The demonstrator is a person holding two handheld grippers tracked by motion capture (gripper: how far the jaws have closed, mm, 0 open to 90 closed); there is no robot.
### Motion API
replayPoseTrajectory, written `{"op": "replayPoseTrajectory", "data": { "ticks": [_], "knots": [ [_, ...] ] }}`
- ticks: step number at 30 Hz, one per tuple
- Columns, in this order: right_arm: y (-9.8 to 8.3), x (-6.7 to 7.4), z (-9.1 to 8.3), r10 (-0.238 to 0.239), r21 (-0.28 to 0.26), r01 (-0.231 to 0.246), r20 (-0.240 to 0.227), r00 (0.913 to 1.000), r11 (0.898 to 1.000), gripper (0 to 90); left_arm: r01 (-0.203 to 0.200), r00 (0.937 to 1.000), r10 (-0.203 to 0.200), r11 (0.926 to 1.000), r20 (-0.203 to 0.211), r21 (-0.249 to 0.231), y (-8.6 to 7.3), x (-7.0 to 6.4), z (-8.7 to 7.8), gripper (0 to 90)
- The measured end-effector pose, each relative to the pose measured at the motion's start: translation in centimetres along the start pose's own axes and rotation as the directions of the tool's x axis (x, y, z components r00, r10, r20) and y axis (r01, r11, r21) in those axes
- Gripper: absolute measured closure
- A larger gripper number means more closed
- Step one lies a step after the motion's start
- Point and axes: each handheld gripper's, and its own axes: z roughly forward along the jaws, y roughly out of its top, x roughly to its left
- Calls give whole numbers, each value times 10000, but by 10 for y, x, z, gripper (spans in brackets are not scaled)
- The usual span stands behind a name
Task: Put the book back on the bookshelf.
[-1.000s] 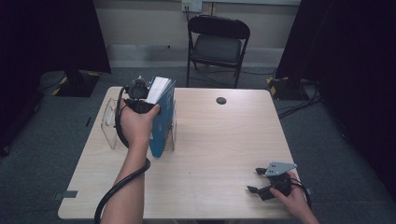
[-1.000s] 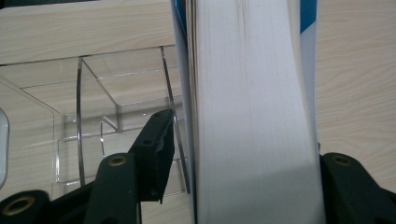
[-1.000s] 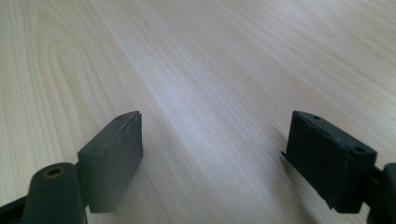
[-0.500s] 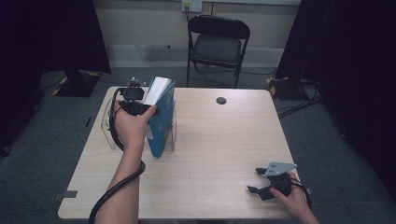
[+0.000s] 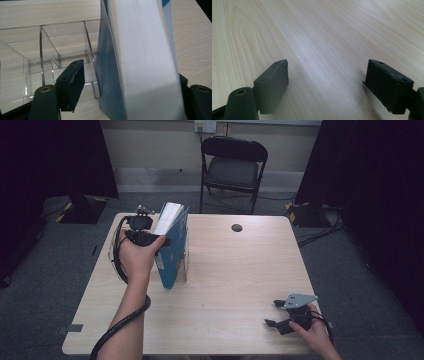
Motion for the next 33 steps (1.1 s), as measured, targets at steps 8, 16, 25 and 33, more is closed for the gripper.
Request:
{"op": "replayPoseTrajectory", "data": {
  "ticks": [8,16,25,33],
  "knots": [
    [0,0,0,-12,-8,12,-1,10000,10000,182,-75,10000,75,9999,26,77,-4,1,0,270],
    [0,0,0,-13,-6,13,9,10000,10000,182,-251,9996,250,9996,128,117,-7,4,-2,248],
    [0,0,0,0,-16,0,15,10000,10000,182,-477,9980,474,9988,411,73,-14,7,-3,220],
    [0,0,0,-2,-17,2,15,10000,10000,182,-816,9938,805,9966,763,111,-22,7,-5,201]
  ]
}}
